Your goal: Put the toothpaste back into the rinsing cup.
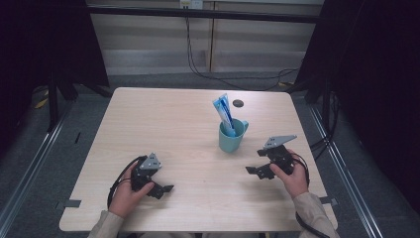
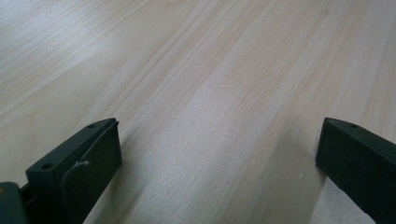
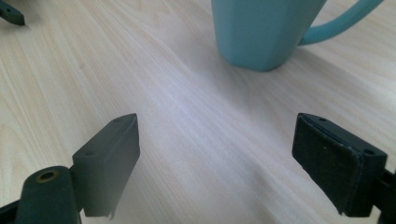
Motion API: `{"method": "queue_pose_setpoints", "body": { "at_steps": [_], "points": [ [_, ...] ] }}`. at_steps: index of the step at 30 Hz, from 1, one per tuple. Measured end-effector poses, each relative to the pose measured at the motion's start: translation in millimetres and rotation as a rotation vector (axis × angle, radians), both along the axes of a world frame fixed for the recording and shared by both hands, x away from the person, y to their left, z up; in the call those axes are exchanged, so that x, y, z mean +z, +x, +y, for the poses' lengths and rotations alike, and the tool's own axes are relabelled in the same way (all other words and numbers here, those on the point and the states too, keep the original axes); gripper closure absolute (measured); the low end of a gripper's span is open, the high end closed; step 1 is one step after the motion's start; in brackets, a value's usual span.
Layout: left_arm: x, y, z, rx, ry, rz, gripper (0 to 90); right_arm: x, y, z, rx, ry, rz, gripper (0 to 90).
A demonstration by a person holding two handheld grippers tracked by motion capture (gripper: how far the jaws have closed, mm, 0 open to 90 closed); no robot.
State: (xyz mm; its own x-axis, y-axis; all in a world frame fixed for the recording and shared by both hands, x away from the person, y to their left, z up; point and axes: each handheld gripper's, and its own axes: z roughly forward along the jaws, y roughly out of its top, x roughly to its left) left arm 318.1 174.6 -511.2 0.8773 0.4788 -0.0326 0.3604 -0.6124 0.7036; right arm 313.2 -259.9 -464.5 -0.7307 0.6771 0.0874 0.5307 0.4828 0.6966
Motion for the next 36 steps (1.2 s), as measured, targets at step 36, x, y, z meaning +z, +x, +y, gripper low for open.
{"method": "queue_pose_setpoints", "body": {
  "at_steps": [36],
  "points": [
    [0.0,0.0,0.0,-0.001,0.0,0.0,0.0,-46.6,-22.3,-10.7,-0.03,-0.017,-0.054,14.4]
  ]
}}
